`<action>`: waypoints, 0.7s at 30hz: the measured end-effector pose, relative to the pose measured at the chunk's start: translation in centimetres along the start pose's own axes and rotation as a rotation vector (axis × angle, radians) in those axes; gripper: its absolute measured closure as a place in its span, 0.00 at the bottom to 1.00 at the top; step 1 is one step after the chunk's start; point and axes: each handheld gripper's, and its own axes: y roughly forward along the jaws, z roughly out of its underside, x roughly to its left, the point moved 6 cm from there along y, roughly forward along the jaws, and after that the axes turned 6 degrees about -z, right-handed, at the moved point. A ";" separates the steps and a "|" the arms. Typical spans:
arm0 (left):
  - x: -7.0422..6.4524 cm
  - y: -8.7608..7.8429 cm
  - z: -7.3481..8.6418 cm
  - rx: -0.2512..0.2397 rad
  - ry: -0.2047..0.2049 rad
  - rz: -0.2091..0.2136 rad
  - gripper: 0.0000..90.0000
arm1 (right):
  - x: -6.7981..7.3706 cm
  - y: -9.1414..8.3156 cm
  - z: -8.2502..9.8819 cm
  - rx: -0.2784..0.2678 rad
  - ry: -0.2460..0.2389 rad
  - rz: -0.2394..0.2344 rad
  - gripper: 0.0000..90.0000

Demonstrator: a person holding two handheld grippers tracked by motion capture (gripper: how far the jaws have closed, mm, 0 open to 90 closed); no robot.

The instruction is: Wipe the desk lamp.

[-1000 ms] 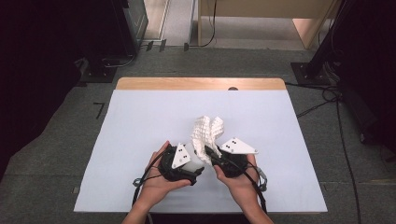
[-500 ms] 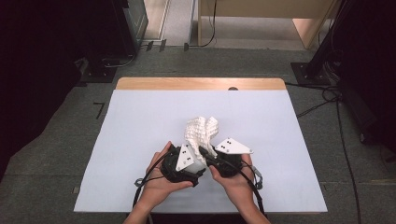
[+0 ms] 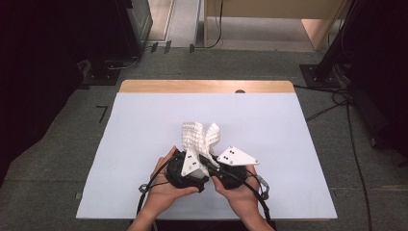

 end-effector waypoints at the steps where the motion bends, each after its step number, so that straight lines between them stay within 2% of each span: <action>1: 0.0 0.0 0.0 0.000 0.002 -0.001 0.10 | -0.3 0.2 0.1 -0.001 0.006 0.010 0.90; 3: 0.1 0.0 0.0 0.000 -0.003 0.003 0.10 | -1.4 0.6 0.5 0.013 0.028 0.037 0.90; 6: 0.5 0.0 0.1 -0.004 -0.042 0.018 0.10 | -2.5 0.8 1.3 0.030 0.056 0.054 0.90; 8: 0.9 0.0 0.2 -0.002 -0.086 0.026 0.10 | -2.7 0.5 1.4 0.038 0.060 0.052 0.90; 9: 1.2 0.1 0.3 -0.004 -0.122 0.031 0.10 | -2.6 0.2 1.5 0.043 0.060 0.049 0.90; 10: 1.3 0.1 0.3 -0.001 -0.131 0.035 0.10 | -2.3 -0.1 1.4 0.041 0.057 0.036 0.91; 12: 1.3 0.0 0.4 -0.003 -0.121 0.036 0.10 | -1.8 -0.3 1.1 0.029 0.051 0.012 0.91; 14: 0.8 0.0 0.3 -0.009 -0.074 0.023 0.10 | -0.8 -0.3 0.7 0.012 0.037 -0.024 0.91; 16: 0.1 -0.1 0.1 -0.009 -0.018 0.002 0.10 | -0.4 -0.1 0.4 0.000 0.022 -0.019 0.90; 17: 0.0 0.0 0.1 -0.009 -0.008 -0.001 0.10 | -0.4 0.1 0.3 -0.006 0.018 -0.010 0.90; 19: 0.0 0.0 0.1 -0.015 -0.003 0.001 0.10 | -1.1 0.5 0.5 -0.002 0.024 0.015 0.90; 21: 0.3 0.0 0.2 -0.017 -0.033 0.011 0.10 | -2.0 0.8 1.0 0.021 0.024 0.049 0.90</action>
